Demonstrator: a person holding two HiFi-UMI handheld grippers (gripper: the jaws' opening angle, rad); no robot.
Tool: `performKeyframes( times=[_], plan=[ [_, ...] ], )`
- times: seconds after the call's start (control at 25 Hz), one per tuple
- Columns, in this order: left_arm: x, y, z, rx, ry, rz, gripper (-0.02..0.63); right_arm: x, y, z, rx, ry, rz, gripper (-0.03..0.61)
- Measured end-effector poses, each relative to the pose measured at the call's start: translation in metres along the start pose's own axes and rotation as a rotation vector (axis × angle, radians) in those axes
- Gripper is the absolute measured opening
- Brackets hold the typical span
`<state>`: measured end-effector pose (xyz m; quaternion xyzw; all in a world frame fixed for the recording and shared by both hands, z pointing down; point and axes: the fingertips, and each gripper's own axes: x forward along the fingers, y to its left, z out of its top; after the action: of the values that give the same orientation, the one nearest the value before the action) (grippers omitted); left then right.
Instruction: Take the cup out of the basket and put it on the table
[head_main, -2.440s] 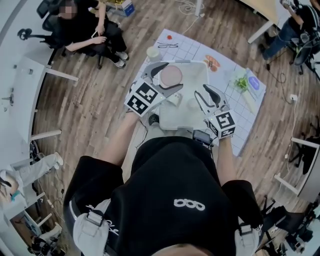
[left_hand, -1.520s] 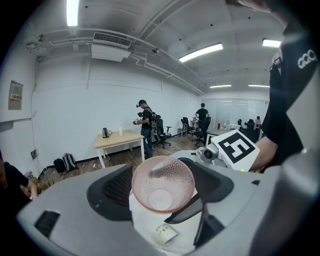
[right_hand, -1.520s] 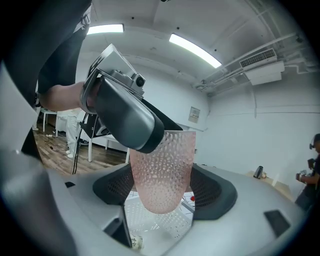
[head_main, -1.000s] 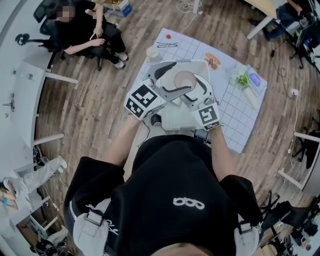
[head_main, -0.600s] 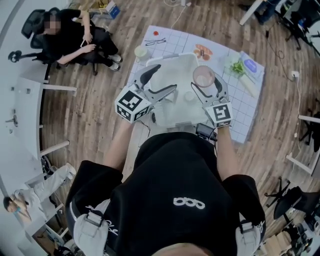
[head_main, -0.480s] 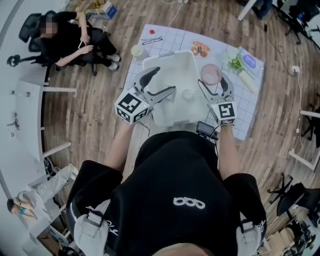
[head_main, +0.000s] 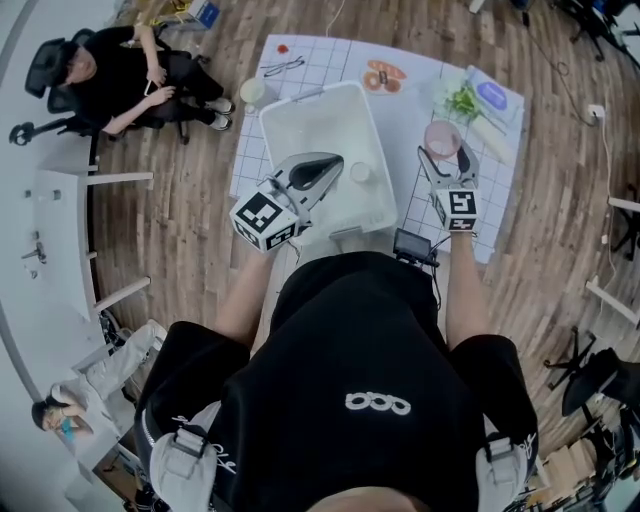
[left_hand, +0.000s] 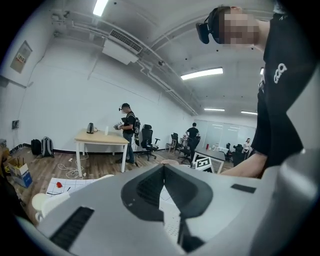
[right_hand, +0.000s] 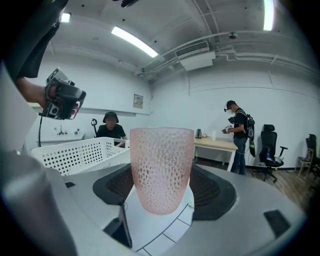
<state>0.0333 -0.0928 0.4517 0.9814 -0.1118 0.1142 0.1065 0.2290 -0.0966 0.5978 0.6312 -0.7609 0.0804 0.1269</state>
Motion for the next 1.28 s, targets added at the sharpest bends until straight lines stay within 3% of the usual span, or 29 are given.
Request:
performKeyframes(
  times=[0.6,1.0,1.28],
  plan=[
    [0.044,-0.029,-0.021,0.005,0.069,-0.026,0.009,0.051,-0.017,-0.144,0.044,0.159,0.023,0.337],
    [0.051,-0.03,-0.025,-0.011,0.063,-0.011,0.009,0.065,-0.007,-0.181,0.037,0.211,0.052,0.337],
    [0.044,-0.028,-0.026,-0.021,0.054,-0.007,0.009,0.058,-0.007,-0.185,0.039,0.235,0.053,0.337]
  ],
)
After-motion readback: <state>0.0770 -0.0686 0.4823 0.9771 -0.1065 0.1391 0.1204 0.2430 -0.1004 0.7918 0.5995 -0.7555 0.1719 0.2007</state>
